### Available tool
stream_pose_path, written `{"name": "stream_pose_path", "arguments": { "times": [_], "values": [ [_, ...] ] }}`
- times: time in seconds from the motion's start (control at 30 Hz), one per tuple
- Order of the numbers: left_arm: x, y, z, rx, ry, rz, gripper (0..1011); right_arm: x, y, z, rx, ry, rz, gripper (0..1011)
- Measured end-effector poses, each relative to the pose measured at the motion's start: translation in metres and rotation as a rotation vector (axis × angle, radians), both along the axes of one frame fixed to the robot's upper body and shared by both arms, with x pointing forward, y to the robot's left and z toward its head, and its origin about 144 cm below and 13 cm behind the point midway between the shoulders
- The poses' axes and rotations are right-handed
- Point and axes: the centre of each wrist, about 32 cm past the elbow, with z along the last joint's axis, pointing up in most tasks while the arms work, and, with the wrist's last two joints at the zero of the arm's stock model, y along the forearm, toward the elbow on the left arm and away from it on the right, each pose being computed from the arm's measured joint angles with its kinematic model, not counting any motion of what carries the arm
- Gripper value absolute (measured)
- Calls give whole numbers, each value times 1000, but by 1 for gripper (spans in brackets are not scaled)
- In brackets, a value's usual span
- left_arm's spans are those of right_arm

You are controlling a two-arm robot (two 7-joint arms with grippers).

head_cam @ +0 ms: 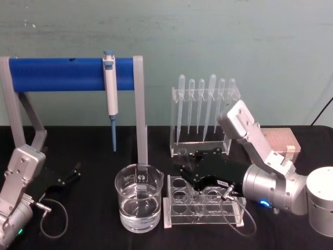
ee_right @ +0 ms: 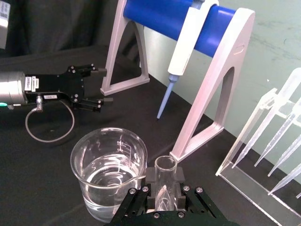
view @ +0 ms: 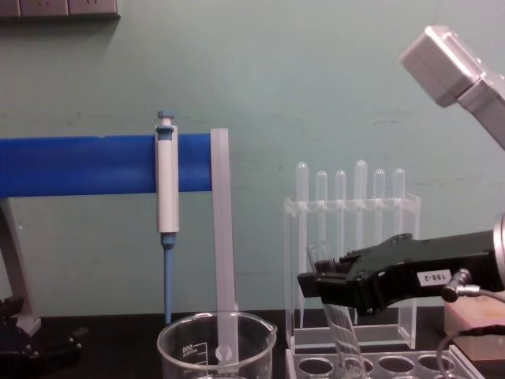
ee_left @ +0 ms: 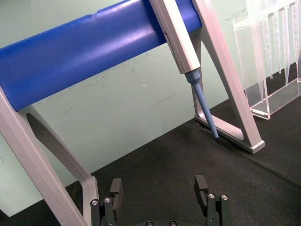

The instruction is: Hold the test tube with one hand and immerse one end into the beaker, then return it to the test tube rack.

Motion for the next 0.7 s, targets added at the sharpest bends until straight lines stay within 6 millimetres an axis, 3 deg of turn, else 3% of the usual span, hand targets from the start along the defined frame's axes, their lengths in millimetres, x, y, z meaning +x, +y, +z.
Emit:
{"name": "stream_pose_path", "arguments": {
  "times": [0.7],
  "values": [
    [0,0,0,0,0,0,1000,-23,-24,27,180,-93,-65,225]
  ]
}}
